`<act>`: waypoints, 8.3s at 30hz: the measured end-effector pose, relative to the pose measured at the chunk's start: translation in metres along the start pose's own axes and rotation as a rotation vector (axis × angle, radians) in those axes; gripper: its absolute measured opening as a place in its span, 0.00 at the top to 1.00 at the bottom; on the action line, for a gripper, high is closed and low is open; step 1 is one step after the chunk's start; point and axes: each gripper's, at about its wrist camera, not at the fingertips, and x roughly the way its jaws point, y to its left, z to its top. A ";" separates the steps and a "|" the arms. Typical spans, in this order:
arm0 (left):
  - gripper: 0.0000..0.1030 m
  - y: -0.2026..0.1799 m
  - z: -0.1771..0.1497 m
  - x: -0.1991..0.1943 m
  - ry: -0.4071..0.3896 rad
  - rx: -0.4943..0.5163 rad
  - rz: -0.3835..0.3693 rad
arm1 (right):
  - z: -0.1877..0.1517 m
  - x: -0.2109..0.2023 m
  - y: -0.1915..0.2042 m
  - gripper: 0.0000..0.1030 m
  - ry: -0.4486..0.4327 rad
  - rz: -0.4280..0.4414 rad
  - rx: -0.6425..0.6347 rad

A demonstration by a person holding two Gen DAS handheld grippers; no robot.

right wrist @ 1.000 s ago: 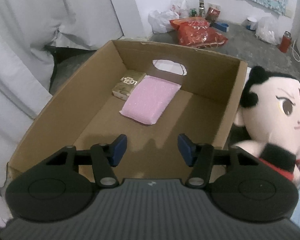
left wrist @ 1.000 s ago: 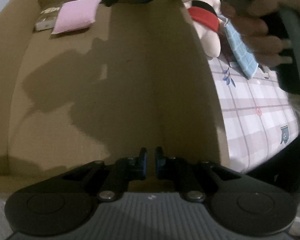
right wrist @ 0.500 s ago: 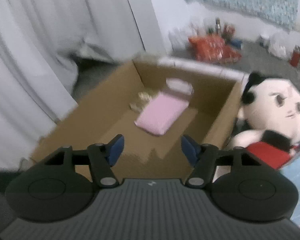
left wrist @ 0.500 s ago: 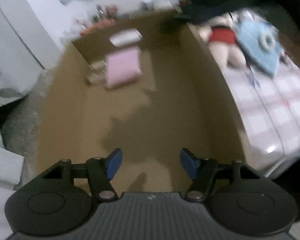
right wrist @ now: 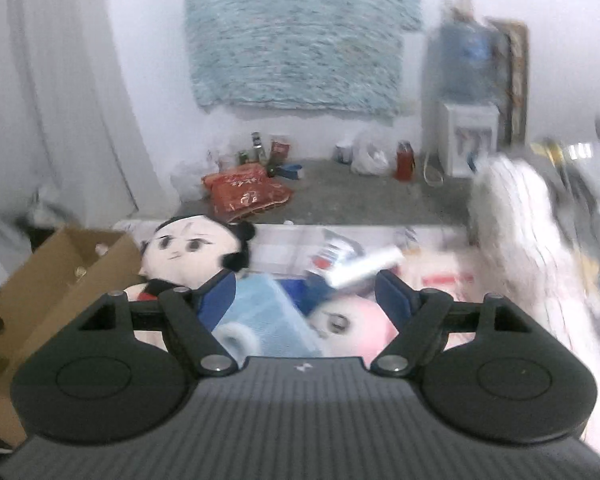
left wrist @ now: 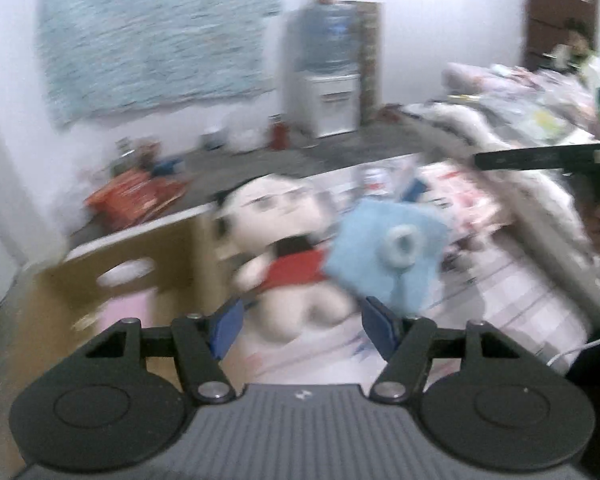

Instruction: Organize soft objects

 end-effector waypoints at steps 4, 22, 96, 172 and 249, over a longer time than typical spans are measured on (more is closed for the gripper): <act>0.35 -0.051 0.013 0.052 -0.012 0.080 -0.078 | -0.017 0.020 -0.045 0.25 0.022 0.051 0.106; 0.55 -0.118 0.027 0.185 0.021 0.219 -0.124 | -0.067 0.055 -0.063 0.25 0.031 0.152 0.173; 0.41 -0.084 -0.024 0.103 0.287 0.245 -0.480 | -0.077 0.049 -0.059 0.25 0.023 0.267 0.207; 0.29 -0.022 0.010 0.089 -0.016 -0.153 -0.112 | 0.014 0.142 -0.081 0.16 0.343 0.145 0.539; 0.46 0.254 -0.076 0.209 0.158 -0.608 -0.380 | 0.030 0.126 0.184 0.80 0.358 0.678 0.332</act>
